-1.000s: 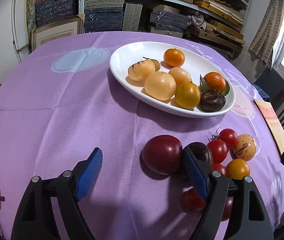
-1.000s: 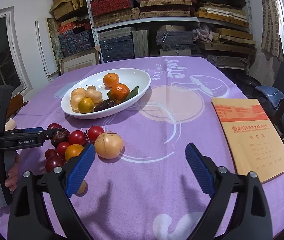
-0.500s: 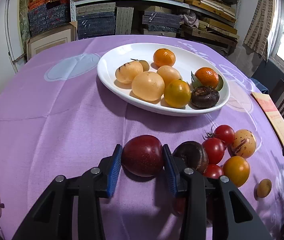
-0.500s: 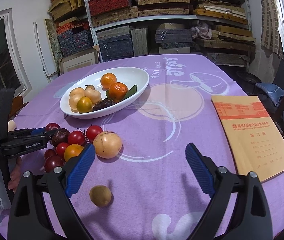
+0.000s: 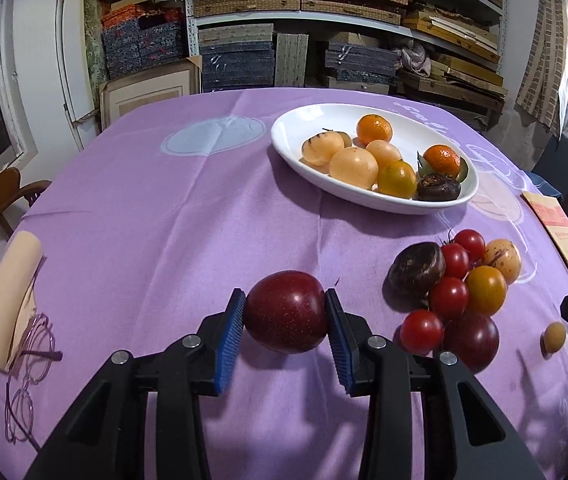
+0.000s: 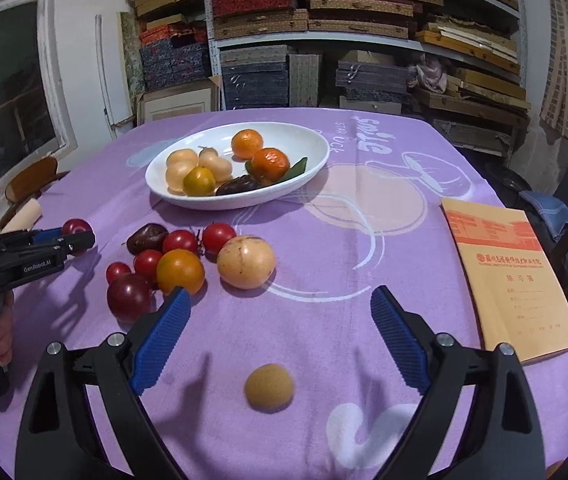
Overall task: Organize fruits
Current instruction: 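Grasp the dark red plum with the left tool while the right tool grasps the small brown round fruit, then carry both fruits into the white plate and open both tools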
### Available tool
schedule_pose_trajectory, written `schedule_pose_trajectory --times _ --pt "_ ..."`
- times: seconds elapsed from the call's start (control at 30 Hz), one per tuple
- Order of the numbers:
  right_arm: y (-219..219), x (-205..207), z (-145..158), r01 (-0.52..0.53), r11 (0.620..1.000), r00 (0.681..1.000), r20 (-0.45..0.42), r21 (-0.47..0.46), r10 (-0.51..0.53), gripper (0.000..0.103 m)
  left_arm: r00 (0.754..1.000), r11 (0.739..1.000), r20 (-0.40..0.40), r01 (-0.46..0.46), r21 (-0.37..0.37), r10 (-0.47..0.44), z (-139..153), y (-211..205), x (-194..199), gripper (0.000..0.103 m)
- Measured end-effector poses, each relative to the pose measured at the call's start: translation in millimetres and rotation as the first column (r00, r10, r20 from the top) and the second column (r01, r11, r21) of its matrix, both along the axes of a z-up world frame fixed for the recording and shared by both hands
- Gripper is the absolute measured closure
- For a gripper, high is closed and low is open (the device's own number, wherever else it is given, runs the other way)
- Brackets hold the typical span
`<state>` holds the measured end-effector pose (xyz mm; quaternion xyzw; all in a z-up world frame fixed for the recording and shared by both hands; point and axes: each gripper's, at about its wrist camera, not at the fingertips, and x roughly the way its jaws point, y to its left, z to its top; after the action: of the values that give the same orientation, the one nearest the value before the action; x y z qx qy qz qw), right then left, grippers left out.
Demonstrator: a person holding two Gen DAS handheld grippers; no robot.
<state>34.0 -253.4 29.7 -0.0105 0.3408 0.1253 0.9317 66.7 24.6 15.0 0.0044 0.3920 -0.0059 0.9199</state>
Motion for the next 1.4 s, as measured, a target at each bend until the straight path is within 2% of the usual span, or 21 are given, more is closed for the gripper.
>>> schedule_pose_trajectory --times 0.07,0.17,0.2,0.27,0.4,0.57,0.8,1.23,1.33,1.4 --pt "9.4 -5.9 -4.6 -0.026 0.999 1.0 -0.018 -0.046 0.026 0.024 1.0 1.0 -0.005 -0.002 -0.012 0.002 -0.3 1.4 -9.3 0.063" --pt "13.9 -12.3 -15.1 -0.048 0.997 0.997 -0.071 -0.06 0.044 0.032 1.0 1.0 0.004 0.017 -0.008 -0.016 -1.1 -1.8 -18.6 0.062" --pt "11.8 -13.4 -17.5 -0.047 0.998 0.995 -0.091 -0.049 0.043 0.037 1.0 1.0 0.008 0.024 -0.004 -0.024 -1.5 -3.6 -20.1 0.062" --pt "4.5 -15.7 -18.3 -0.031 0.999 0.995 -0.099 -0.021 0.029 0.038 0.999 0.999 0.013 0.043 0.002 -0.043 -2.8 -8.2 -22.5 0.062" --pt "-5.0 -13.7 -22.7 -0.017 1.0 0.99 -0.138 0.007 0.018 0.054 0.998 0.998 0.008 0.062 0.006 -0.062 -5.3 -12.3 -24.2 0.062" --pt "-2.9 -17.5 -24.0 -0.033 0.999 0.987 -0.155 0.003 0.033 0.056 0.998 0.998 0.001 0.065 0.001 -0.065 -7.1 -13.5 -24.8 0.062" --pt "-2.3 -20.8 -23.7 -0.041 0.999 0.985 -0.17 0.012 0.043 0.073 0.998 0.998 0.003 0.07 0.005 -0.07 -7.5 -15.2 -24.9 0.062" --pt "-4.8 -18.0 -24.2 -0.045 0.998 0.98 -0.192 0.045 0.053 0.076 0.996 0.996 -0.007 0.087 -0.006 -0.087 -7.2 -18.1 -19.4 0.062" --pt "-1.1 -6.9 -8.5 -0.071 0.997 0.983 -0.167 0.039 0.077 0.076 0.994 0.994 -0.025 0.107 -0.03 -0.108 -0.4 -18.4 -3.0 0.062" --pt "1.6 3.8 10.5 -0.08 0.996 0.988 -0.126 0.031 0.083 0.076 0.993 0.993 -0.01 0.115 -0.016 -0.116 8.5 -21.8 11.5 0.062"
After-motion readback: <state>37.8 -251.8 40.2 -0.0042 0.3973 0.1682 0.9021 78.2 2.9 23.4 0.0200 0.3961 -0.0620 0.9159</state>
